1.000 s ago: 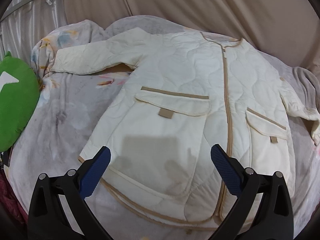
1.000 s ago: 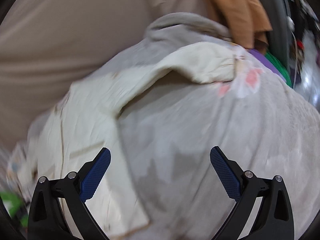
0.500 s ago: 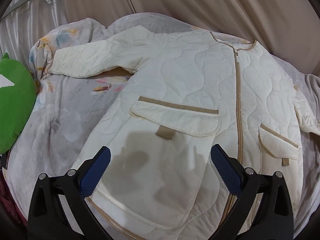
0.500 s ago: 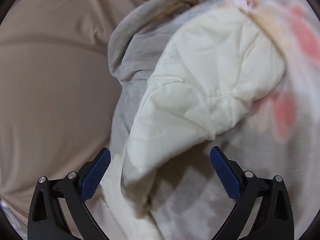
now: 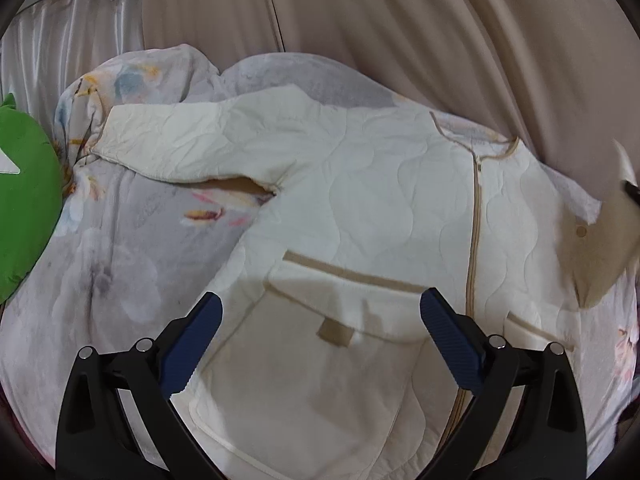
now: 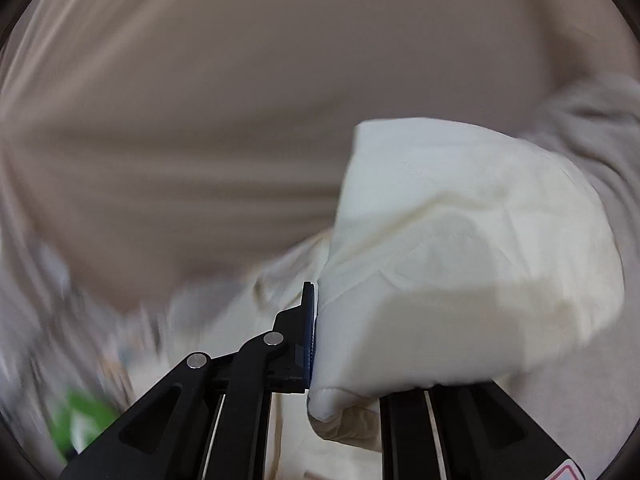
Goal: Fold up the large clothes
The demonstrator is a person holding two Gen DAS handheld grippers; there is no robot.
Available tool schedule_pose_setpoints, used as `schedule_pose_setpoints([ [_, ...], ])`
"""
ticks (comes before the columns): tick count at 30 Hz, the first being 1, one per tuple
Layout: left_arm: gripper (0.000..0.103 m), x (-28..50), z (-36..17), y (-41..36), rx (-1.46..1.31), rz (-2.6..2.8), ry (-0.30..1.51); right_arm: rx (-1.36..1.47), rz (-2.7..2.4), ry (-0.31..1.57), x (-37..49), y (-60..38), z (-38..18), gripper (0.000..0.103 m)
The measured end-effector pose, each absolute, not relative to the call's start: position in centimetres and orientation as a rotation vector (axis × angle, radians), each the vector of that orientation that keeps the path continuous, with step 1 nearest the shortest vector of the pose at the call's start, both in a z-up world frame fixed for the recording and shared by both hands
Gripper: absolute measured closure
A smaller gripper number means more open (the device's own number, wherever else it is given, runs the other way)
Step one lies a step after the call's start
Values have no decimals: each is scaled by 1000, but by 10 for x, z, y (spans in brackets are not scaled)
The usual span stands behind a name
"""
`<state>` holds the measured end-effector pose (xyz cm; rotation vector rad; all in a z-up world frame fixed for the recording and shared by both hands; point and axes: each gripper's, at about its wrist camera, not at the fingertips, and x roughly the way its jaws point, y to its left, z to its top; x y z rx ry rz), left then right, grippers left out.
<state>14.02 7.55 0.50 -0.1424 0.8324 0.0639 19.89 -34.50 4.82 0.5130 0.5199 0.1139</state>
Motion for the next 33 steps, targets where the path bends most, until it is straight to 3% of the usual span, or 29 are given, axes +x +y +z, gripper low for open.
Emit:
schedule_pose_setpoints([
  [4,6,149,8,89,-165,54,824,183,193,700,214,-209,2,53],
  [8,6,162,1,103,-223,16,832,216,196,773,177,-187,-41,52],
  [18,6,220,-43,81,-377,-143,977,521,-25,757,90,-308,-58,51],
  [24,11,209,-78,83,-551,-135,1067,604,-80,777,81,-333,-83,50],
  [27,25,215,-81,75,-533,-138,1062,652,-106,777,88,-345,-93,48],
  [28,42,220,-82,74,-535,-165,1059,665,-111,775,92,-347,-95,48],
  [30,63,232,-84,69,-524,-194,1061,699,-131,767,103,-357,-99,48],
  [31,89,238,-84,67,-513,-213,1054,713,-136,762,108,-359,-101,48],
  [32,99,245,-83,66,-506,-240,1044,731,-139,754,115,-364,-102,52],
  [33,99,254,-77,66,-504,-264,1023,746,-138,748,121,-368,-104,60],
])
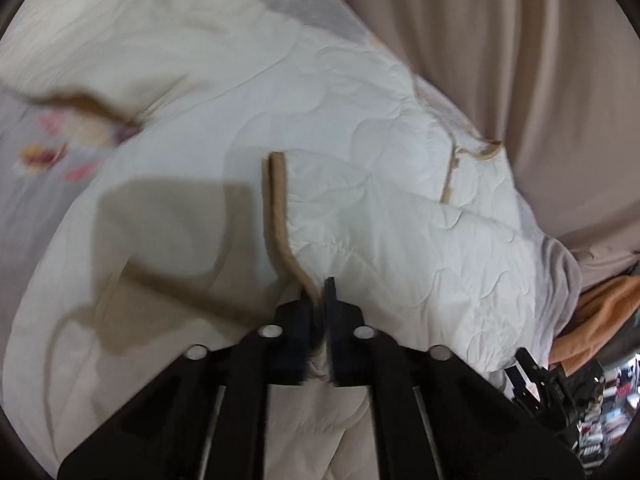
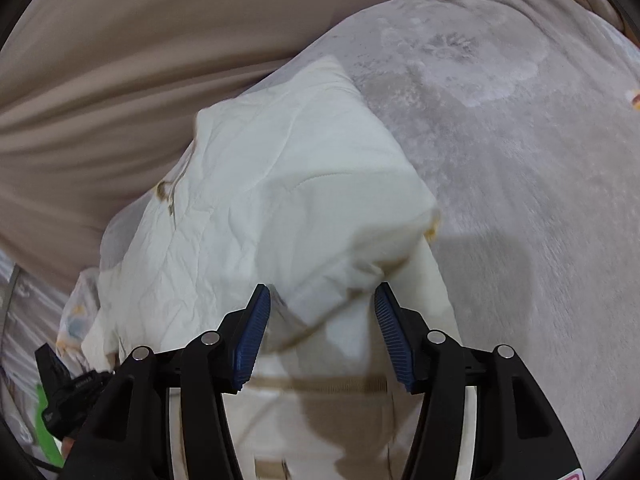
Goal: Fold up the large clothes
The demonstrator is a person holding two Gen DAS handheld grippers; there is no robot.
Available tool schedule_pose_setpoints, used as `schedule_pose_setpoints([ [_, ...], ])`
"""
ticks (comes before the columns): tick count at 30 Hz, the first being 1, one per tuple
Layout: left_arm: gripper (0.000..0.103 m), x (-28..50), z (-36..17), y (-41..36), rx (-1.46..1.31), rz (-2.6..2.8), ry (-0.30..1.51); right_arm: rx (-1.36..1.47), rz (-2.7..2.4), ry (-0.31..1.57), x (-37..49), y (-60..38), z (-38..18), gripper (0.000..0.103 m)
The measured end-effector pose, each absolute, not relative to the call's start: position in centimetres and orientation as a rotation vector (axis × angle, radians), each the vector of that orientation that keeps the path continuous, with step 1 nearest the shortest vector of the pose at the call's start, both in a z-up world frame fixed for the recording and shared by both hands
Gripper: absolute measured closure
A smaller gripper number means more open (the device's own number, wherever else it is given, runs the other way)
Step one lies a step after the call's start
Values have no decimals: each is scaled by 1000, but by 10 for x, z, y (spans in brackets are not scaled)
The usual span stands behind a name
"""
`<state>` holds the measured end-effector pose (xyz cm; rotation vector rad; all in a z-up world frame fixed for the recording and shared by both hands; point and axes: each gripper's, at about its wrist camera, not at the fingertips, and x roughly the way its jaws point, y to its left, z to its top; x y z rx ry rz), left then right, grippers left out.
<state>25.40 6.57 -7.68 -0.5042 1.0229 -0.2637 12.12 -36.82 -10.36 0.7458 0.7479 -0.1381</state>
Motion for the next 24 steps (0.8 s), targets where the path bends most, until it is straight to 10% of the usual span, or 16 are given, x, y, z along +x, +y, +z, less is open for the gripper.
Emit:
schedule_pose_setpoints([
  [2,100,269,-57,63,-467,-280,955,780,-100,739,137,-374,-102,94],
  [8,100,307,25,43,-252,-304,675,739,26,419,140,-358,-36,95],
  [13,98,350,-57,37,-173,-184,896,712,-85,782,189,-357,-116,94],
  [18,92,338,-79,45,-231,-196,916,661,-89,670,141,-356,-84,87],
  [22,52,311,-58,70,-239,-175,844,507,-134,643,121,-350,-60,80],
  [24,49,302,-63,88,-233,-148,862,463,-144,726,135,-352,-76,75],
])
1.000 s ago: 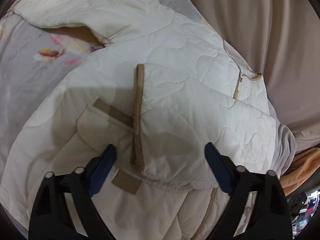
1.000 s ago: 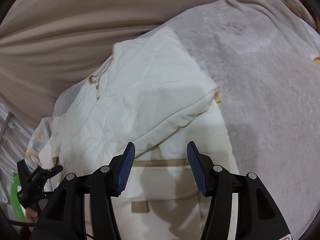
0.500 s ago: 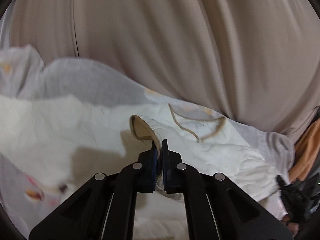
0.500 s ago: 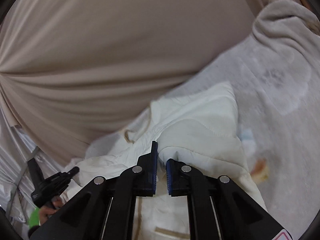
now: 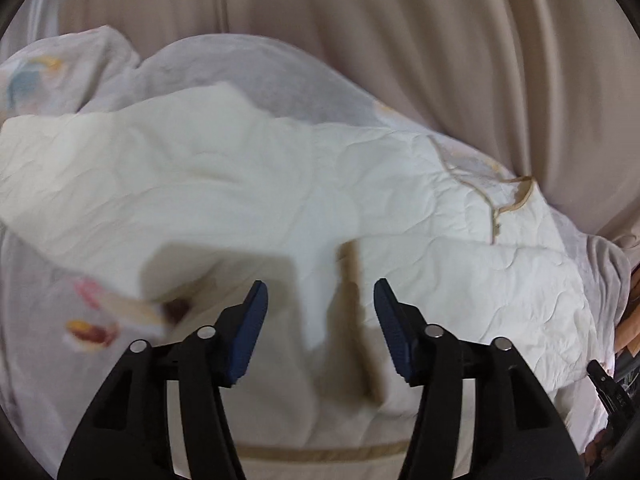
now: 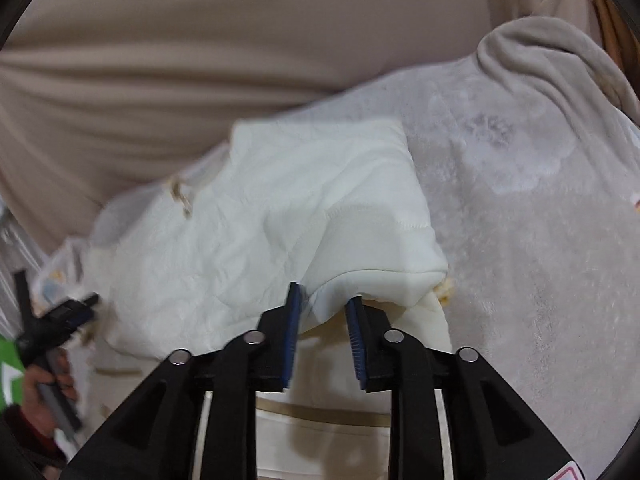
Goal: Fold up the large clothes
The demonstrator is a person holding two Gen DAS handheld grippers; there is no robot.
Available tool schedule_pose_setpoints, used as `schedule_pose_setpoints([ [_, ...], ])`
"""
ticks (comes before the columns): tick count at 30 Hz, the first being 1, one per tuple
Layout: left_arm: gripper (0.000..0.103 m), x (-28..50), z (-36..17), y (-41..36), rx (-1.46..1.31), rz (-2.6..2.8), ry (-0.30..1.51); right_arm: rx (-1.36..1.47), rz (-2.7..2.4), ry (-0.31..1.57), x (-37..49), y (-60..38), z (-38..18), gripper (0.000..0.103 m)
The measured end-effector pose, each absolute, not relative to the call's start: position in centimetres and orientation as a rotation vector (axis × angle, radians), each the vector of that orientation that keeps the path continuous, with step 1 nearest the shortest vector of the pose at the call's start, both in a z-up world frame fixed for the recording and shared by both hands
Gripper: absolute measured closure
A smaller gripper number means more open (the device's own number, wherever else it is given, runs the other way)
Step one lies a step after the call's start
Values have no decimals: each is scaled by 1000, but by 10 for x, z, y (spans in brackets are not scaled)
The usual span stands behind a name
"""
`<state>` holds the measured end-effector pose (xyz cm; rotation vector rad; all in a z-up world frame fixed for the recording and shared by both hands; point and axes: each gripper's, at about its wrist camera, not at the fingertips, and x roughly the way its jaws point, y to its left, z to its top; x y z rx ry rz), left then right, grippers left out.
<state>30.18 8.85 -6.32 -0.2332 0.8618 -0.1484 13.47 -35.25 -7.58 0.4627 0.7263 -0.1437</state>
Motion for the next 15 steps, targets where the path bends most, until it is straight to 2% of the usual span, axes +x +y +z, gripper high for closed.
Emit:
schedule_pose_setpoints([
  [2,49,294,-75,101,-224,-124,910,438,-186,846,145,-357,-102,77],
  [5,49,262,-86,134,-252,-112,966,427,-174,824,118,-357,-93,75],
  [6,48,247,-88,148,-272,-112,980,408,-172,824,103,-355,-87,73],
  [8,39,218,-92,169,-309,-103,1015,400,-176,836,66,-353,-81,57],
  [12,29,154,-106,203,-366,-57,1083,463,-199,948,-12,-346,-96,50],
  [15,26,120,-118,214,-453,-69,1130,544,-198,1027,-60,-334,-122,46],
])
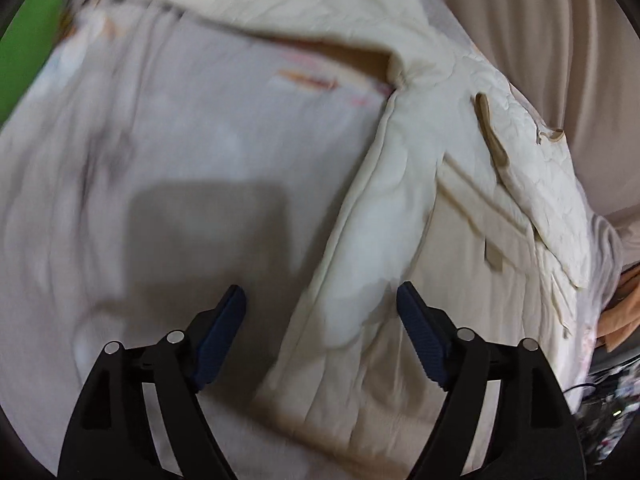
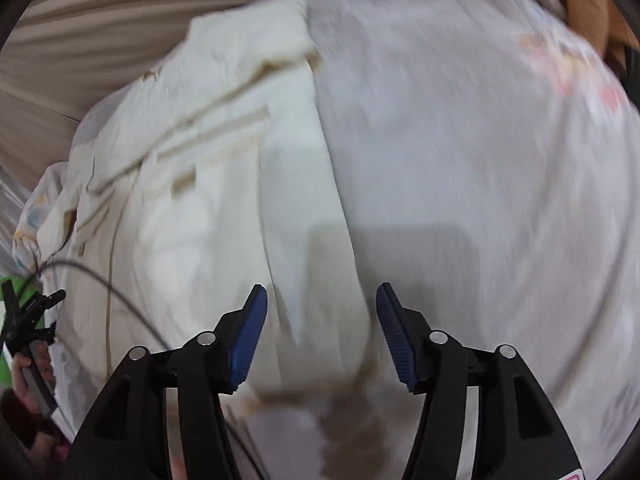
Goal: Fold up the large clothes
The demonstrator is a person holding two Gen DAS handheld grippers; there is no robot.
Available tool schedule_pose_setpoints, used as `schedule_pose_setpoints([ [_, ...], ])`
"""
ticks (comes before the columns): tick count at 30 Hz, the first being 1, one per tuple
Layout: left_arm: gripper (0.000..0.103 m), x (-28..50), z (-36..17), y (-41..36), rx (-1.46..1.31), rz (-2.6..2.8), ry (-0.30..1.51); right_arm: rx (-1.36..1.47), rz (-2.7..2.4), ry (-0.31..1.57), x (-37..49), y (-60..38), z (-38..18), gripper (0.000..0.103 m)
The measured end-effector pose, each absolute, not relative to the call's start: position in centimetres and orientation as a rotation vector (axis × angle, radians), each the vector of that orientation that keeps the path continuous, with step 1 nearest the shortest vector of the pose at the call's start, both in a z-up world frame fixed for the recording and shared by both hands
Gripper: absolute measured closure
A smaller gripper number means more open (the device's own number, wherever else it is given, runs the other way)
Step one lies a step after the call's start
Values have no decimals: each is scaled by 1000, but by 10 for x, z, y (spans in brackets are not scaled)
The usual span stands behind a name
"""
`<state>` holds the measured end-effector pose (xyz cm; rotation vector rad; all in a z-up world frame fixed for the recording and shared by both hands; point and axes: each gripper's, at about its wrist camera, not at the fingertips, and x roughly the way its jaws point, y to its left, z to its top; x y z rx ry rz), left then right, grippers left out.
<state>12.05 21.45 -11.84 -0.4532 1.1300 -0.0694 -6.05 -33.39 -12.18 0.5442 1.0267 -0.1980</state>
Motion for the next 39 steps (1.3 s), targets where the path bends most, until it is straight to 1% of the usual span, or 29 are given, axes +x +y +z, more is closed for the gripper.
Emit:
schedule_pose_setpoints([
  [3,28,107,-121,205,-415,-83,1119,597,-173,1032,-80,-324,-137,45],
  [4,37,107,-121,201,-407,-89,1123,593,-177,1024,-79,-323,-138,43],
  [5,51,108,-120,198,-405,-99,1123,591,-184,1021,-76,-321,-139,47],
  [6,61,107,-118,193,-401,-119,1131,597,-177,1010,-74,-320,-138,56],
  [7,81,106,-116,189,-411,-152,1141,607,-154,1002,-71,-318,-135,93],
  [8,86,102,-111,188,-408,-157,1139,633,-129,1000,-69,-319,-133,96],
  [12,95,80,-81,188,-376,-194,1094,619,-125,918,-88,-317,-101,98],
  [14,96,64,-71,189,-360,-218,1093,609,-113,893,-106,-318,-84,98],
  [17,96,27,-64,183,-302,-245,1129,561,-109,929,-138,-314,-75,98],
  [21,95,-43,-83,180,-228,-229,1236,544,-126,1062,-199,-309,-91,98],
  [23,90,-70,-94,183,-209,-191,1274,539,-131,1162,-227,-306,-110,97],
  [25,89,-85,-91,184,-229,-142,1282,549,-157,1207,-242,-307,-118,91],
  [27,82,-82,-64,181,-248,-110,1210,571,-184,1172,-244,-314,-103,87],
  [28,73,-76,-49,179,-251,-119,1164,577,-191,1134,-239,-317,-91,86],
  [29,62,-71,-35,176,-256,-139,1114,571,-193,1084,-231,-319,-76,81],
  [30,56,-60,-17,169,-261,-169,1055,549,-204,1037,-221,-322,-62,76],
  [31,44,-49,-6,165,-271,-199,1024,529,-218,993,-212,-324,-51,65],
  [32,37,-35,2,155,-289,-230,999,524,-219,936,-198,-328,-38,57],
  [35,35,18,-3,130,-364,-324,989,557,-210,834,-160,-345,-24,56],
  [37,36,53,-24,104,-379,-353,1033,575,-194,823,-128,-345,-27,56],
  [39,36,85,-58,83,-386,-341,1113,598,-177,837,-96,-345,-40,56],
])
